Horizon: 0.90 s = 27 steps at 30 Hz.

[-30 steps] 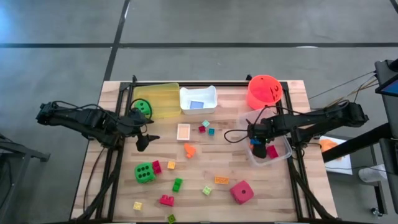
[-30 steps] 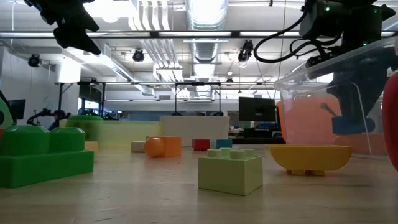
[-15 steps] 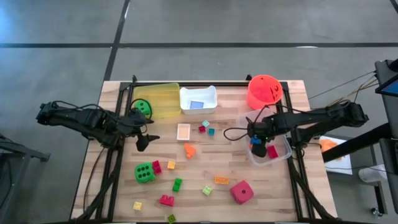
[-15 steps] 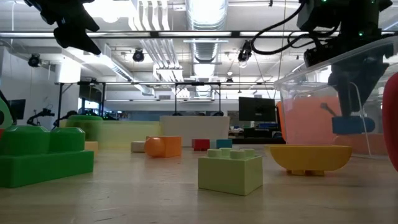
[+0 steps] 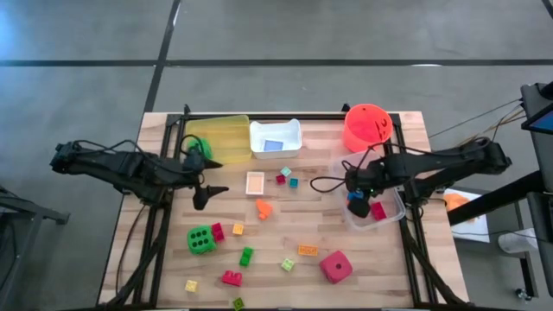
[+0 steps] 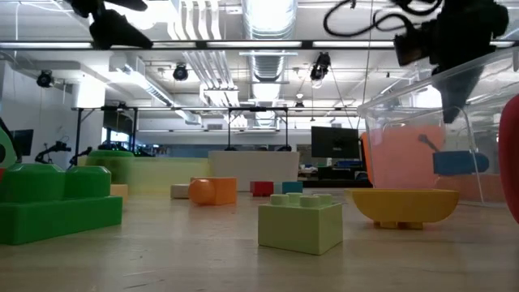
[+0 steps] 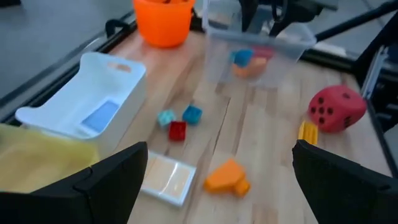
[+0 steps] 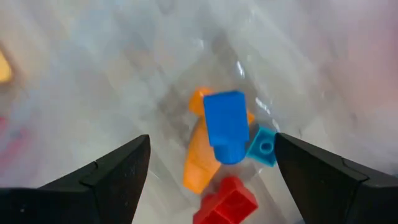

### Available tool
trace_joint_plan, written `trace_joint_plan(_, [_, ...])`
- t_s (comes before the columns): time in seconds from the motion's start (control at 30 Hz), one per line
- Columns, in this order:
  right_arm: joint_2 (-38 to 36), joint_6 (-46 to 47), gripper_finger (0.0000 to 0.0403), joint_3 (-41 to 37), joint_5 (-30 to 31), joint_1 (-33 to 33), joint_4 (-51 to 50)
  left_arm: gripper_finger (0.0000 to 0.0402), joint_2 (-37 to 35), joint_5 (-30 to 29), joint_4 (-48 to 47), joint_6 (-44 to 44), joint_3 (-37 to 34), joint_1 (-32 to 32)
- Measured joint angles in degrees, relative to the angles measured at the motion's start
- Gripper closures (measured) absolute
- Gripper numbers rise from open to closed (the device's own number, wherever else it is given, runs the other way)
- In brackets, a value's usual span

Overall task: Pick & Place Toys
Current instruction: Put the orange deck of cards into the white bin

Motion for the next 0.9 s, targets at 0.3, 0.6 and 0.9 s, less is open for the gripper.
trace_joint_plan(0.3, [-0.02, 4.60, 0.0066, 5.51, 14.63, 6.28, 0.20, 0.0016, 1.50, 10.78, 8.53, 1.42, -1.55, 0.00])
trace_joint_plan(0.6, [0.04, 11.07, 0.0066, 3.82, 20.71, 7.82, 6.62, 0.0016, 10.34, 10.25, 8.60, -5.08, 3.84, 3.48])
trace_joint_plan(0.9, [1.30, 11.10, 0.0066, 0.78, 28.25, 8.19, 22.90, 0.0016, 22.22, 8.84, -0.81, -17.77, 10.85, 17.23])
